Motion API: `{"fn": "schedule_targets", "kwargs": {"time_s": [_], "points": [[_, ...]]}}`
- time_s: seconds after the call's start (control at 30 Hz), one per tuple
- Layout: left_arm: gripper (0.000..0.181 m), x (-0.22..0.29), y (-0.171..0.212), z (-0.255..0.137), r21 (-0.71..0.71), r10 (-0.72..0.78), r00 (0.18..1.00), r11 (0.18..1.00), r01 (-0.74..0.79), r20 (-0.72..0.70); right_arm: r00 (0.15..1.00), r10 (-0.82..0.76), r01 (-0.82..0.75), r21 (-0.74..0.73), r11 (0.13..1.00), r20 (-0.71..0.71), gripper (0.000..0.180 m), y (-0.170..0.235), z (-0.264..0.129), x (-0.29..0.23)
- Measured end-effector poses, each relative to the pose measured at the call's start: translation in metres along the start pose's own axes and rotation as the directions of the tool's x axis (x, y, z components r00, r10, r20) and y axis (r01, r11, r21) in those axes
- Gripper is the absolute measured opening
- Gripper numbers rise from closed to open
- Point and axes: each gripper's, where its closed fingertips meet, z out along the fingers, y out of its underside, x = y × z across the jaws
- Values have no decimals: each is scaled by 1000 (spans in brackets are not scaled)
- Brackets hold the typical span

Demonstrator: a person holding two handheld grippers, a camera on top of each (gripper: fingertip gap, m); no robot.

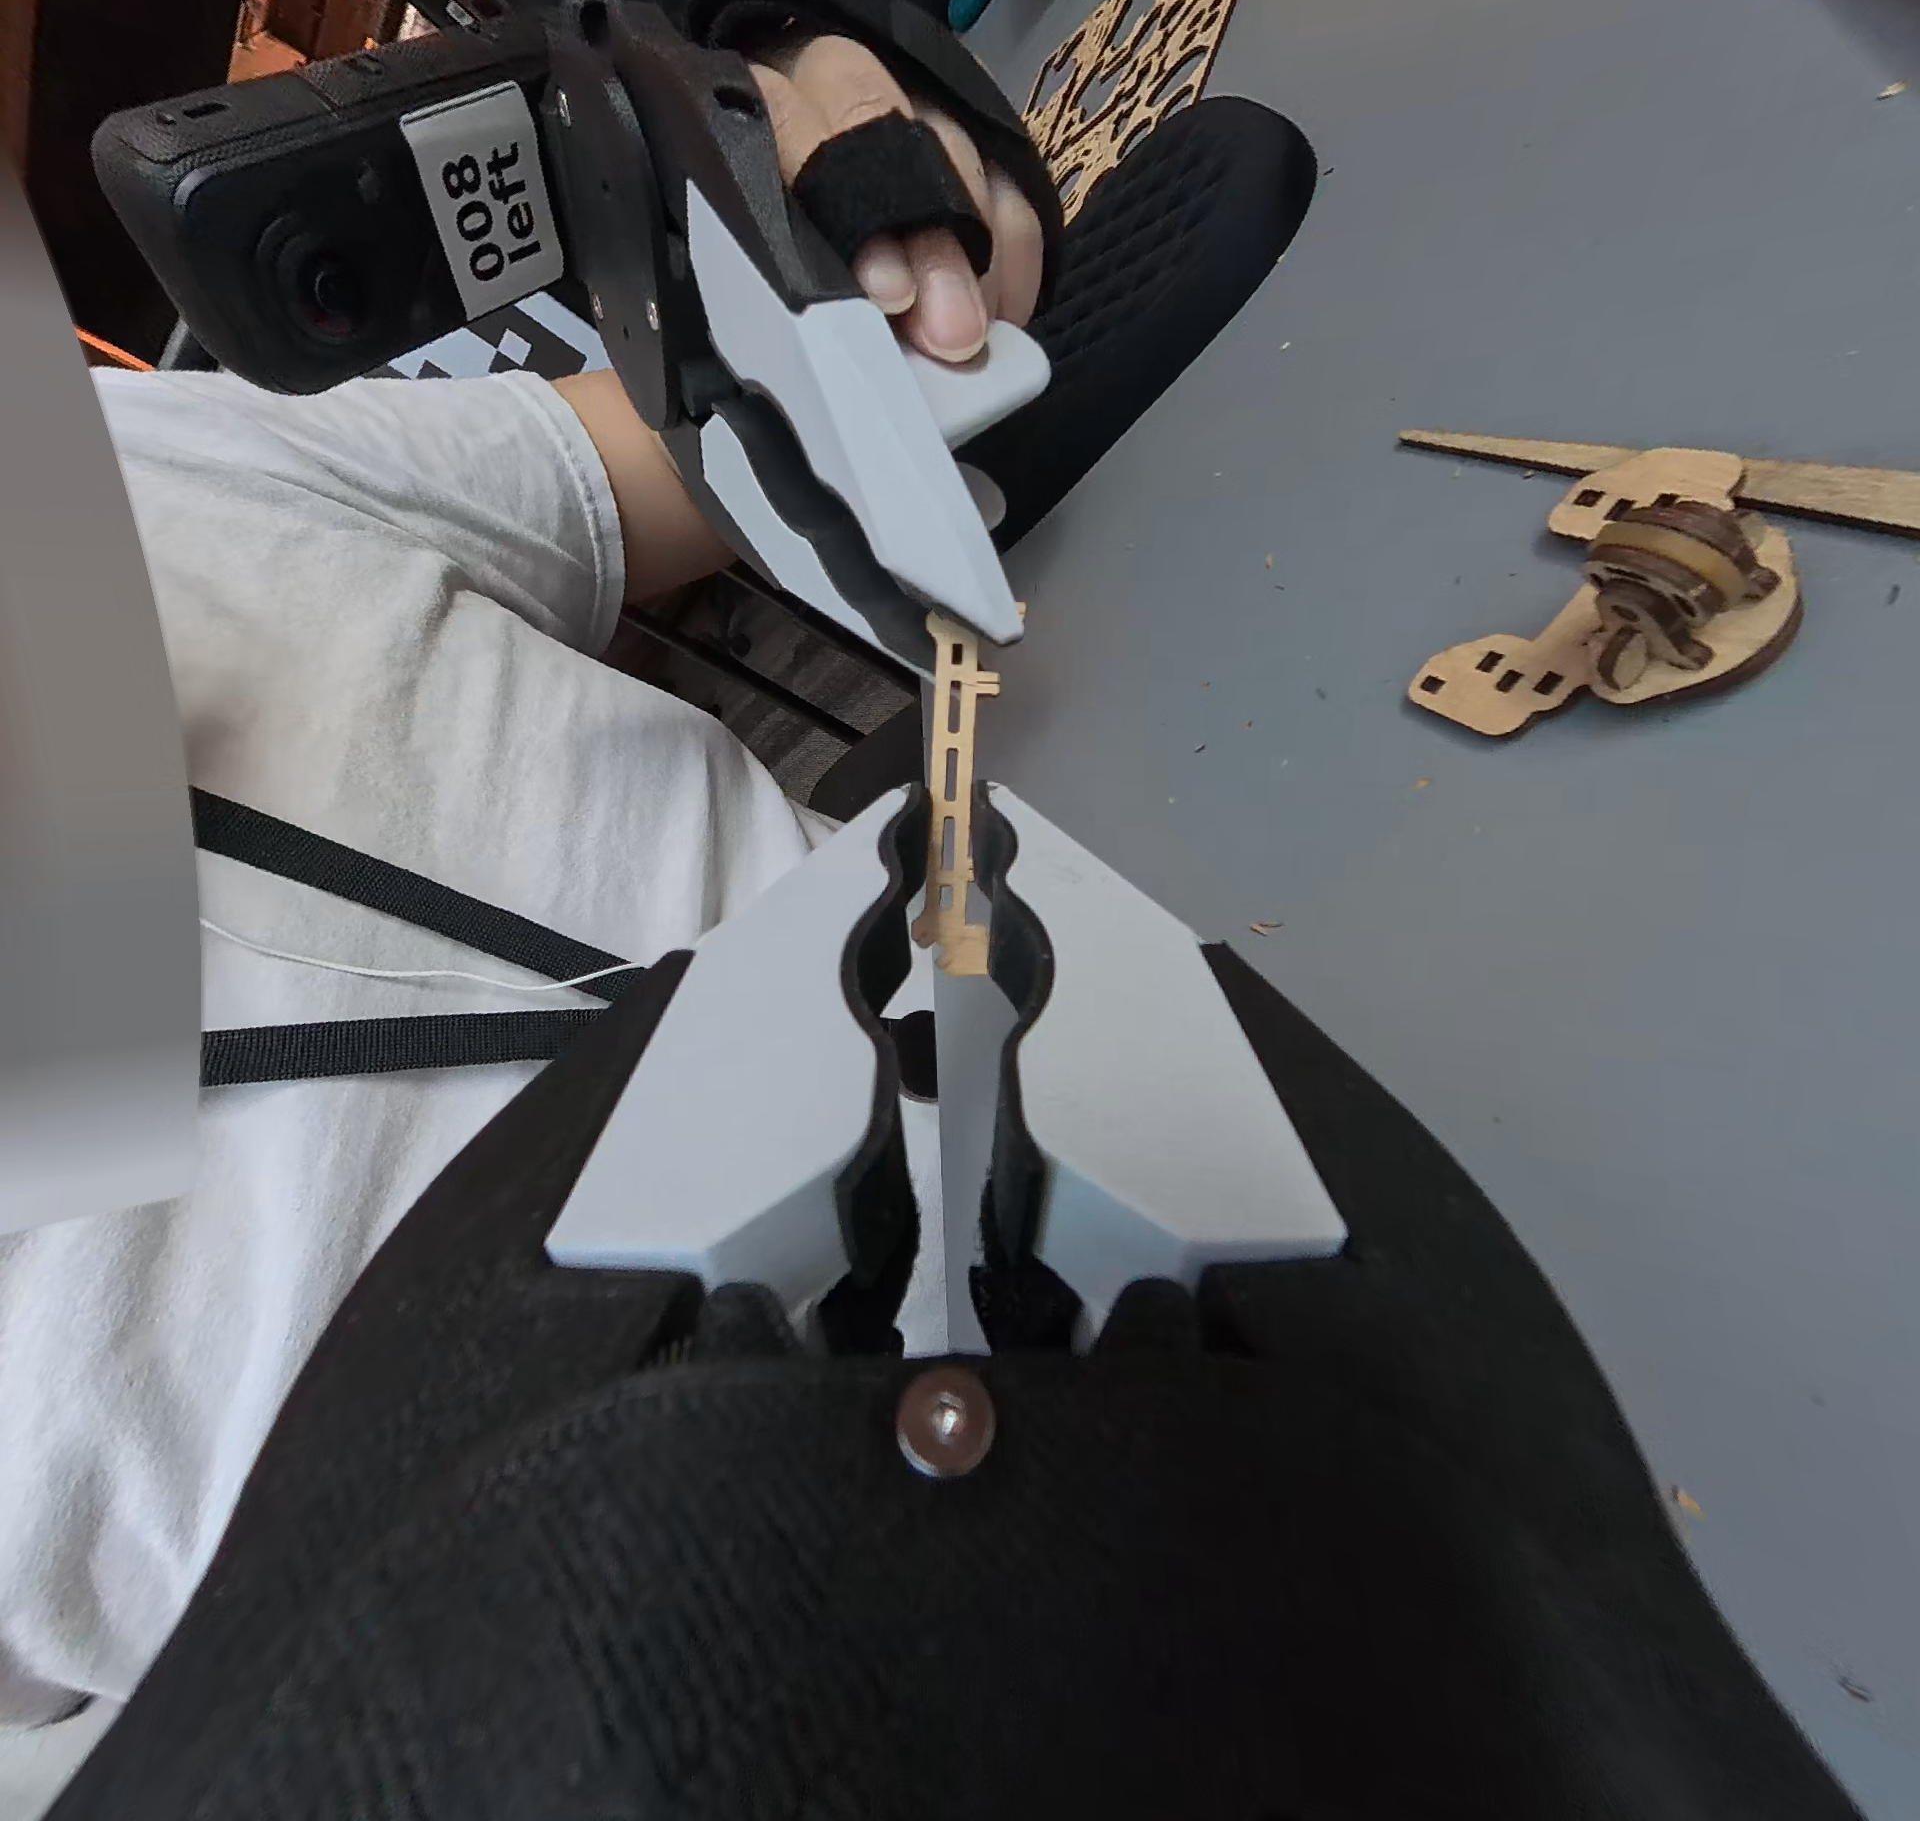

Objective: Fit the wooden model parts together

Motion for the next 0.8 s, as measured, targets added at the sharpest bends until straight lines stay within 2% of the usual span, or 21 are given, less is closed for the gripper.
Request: {"fn": "schedule_targets", "kwargs": {"time_s": [0.03, 0.2, 0.3, 0.4, 0.53, 0.8], "points": [[7, 3, 1, 1, -5, 8, 1000, 1000, -8, -19, 1000, 5, -5, -2, 1000, 8, 7, 0, 0, 0], [0, 12, 12, 2, -55, -26, 996, 998, 22, -86, 999, -37, 36, 88, 995, 2, 4, -12, -9, 5], [0, 15, 28, 2, -108, -99, 983, 991, 83, -156, 960, -221, 244, 128, 961, -170, 14, -29, -23, 9], [0, 13, 35, 0, -144, -188, 946, 977, 155, -265, 883, -358, 365, -35, 930, -304, 15, -34, -22, 9], [0, 1, 34, -1, -191, -263, 878, 961, 201, -400, 861, -351, 246, -304, 921, -369, 22, -24, -10, 23], [0, -13, 41, 7, -230, -243, 845, 962, 146, -476, 829, -376, 196, -415, 888, -413, 22, -31, 0, 36]]}}
